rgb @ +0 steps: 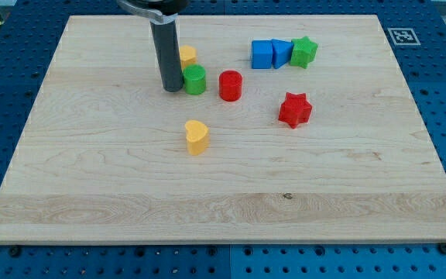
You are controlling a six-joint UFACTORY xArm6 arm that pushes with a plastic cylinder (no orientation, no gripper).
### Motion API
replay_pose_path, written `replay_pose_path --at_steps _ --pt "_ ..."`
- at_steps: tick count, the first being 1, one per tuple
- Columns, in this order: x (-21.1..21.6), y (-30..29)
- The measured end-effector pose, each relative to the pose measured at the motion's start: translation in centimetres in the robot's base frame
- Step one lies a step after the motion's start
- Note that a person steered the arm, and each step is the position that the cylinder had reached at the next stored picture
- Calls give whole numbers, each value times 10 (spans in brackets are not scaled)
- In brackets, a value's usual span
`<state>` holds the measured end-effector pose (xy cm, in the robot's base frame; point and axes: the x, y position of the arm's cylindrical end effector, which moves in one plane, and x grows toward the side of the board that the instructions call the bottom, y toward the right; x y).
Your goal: Push the green circle closer to the blue cube
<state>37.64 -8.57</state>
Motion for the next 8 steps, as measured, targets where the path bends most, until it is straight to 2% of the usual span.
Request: replay_pose_path --at_steps 2,4,6,8 --pt "2 0" --pt "23 3" --pt "21 22" --pt "2 29"
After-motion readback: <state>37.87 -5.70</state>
